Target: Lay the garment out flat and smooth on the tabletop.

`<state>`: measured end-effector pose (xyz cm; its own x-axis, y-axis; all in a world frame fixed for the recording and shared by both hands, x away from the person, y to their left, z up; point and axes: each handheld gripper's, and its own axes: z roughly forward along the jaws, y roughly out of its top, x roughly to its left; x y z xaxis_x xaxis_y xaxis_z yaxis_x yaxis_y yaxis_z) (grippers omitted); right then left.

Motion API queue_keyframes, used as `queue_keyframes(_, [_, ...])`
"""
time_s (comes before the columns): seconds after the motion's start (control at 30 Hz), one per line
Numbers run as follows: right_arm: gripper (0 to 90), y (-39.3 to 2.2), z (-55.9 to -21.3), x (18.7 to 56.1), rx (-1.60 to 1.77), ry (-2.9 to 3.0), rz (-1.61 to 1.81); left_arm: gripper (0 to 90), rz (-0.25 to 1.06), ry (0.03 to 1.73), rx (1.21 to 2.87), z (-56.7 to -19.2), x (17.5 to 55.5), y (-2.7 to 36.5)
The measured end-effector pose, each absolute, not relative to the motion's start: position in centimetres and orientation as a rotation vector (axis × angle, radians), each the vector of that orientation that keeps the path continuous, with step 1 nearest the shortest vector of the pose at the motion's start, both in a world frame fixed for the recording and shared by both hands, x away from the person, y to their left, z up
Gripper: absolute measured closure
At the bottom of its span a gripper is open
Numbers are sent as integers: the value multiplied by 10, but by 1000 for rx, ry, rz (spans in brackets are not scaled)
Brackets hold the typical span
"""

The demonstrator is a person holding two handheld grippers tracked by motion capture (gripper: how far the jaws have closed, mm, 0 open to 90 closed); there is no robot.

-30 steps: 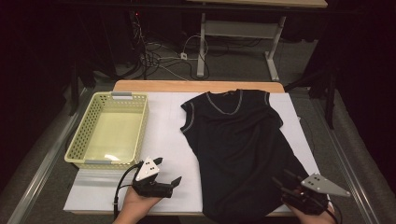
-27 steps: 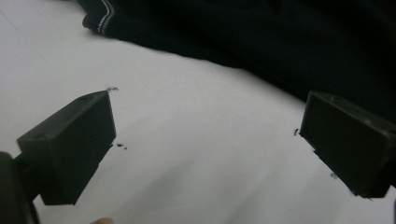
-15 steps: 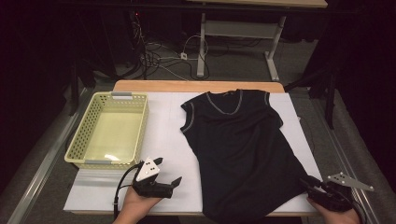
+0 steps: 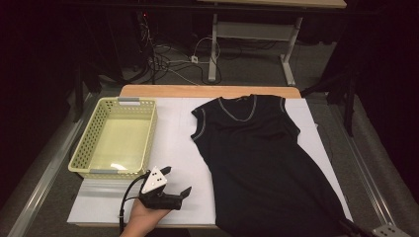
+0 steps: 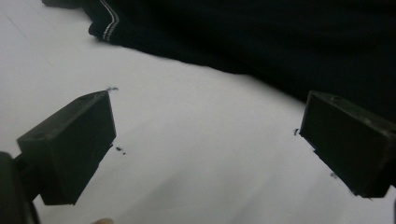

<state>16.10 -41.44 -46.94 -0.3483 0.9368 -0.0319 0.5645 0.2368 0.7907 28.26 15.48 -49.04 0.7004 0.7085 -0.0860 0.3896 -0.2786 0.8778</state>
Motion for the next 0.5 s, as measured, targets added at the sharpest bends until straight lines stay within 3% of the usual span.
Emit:
queue_keyframes(0.1, [747, -412, -471, 153, 1364, 2006, 965, 31, 395, 857, 1907, -490, 283, 155])
queue_keyframes(0.27, [576, -391, -453, 162, 1301, 1967, 1058, 31, 386, 866, 1916, -490, 285, 154])
queue_keyframes(0.43, [548, -361, -447, 188, 1242, 2014, 1071, 33, 389, 871, 1925, -490, 285, 153])
queue_keyframes(0.5, [546, -351, -450, 197, 1225, 2034, 1069, 76, 361, 884, 1946, -489, 288, 152])
